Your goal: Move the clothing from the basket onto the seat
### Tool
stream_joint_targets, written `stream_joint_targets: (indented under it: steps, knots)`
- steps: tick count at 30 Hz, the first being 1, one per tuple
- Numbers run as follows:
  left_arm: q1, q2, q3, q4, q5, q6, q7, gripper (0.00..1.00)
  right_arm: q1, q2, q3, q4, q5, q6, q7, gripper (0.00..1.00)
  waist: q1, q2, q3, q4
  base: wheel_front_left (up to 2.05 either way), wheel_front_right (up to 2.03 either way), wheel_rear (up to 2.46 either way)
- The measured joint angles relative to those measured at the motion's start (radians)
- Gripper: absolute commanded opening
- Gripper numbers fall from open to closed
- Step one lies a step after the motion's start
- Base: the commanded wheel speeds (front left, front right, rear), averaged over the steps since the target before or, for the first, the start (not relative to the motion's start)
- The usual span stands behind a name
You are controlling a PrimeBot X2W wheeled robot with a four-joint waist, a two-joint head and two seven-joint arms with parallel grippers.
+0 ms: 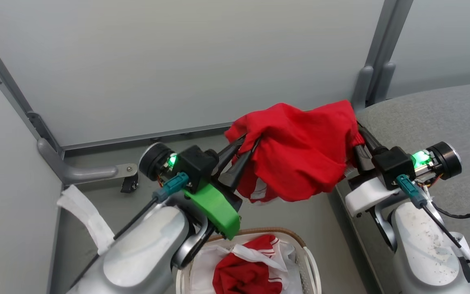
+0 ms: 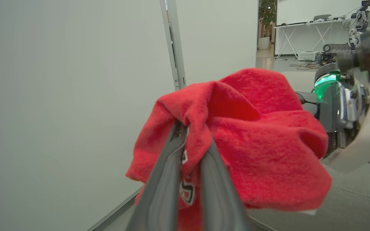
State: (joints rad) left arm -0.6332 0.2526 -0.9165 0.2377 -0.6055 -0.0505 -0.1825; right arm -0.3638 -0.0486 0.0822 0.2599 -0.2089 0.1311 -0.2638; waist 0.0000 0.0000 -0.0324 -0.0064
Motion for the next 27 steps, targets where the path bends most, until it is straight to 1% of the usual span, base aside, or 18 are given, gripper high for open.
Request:
stream_joint_targets:
  steps: [1, 6, 11, 21, 27]
  knots:
    - [0.017, -0.011, 0.002, 0.014, -0.001, 0.007, -0.018, 1.00, 0.000, 0.000, -0.004, -0.010, 0.002, 0.000, 0.000, 0.00, 0.0000, 0.0000, 0.001, -0.001, 0.00, 0.00, 0.00]
    - [0.087, -0.059, 0.028, 0.076, -0.002, 0.034, -0.069, 1.00, -0.001, 0.000, -0.007, -0.044, 0.009, 0.000, 0.000, 0.00, 0.0000, 0.0000, 0.006, -0.007, 0.00, 0.00, 0.00]
    - [0.177, -0.100, 0.050, 0.119, 0.027, 0.037, -0.078, 1.00, -0.001, 0.000, -0.003, -0.072, 0.018, 0.000, 0.000, 0.00, 0.0000, 0.0000, 0.012, -0.011, 0.00, 0.00, 0.00]
    - [0.324, -0.140, 0.160, 0.117, 0.134, 0.004, -0.081, 1.00, 0.006, 0.000, -0.021, -0.097, 0.016, 0.000, 0.000, 0.00, 0.0000, 0.0000, 0.023, -0.011, 0.00, 0.00, 0.00]
    - [0.362, -0.158, 0.212, 0.118, 0.189, -0.016, -0.082, 1.00, 0.007, 0.000, -0.030, -0.099, 0.016, 0.000, 0.000, 0.00, 0.0000, 0.0000, 0.030, -0.020, 0.00, 0.00, 0.00]
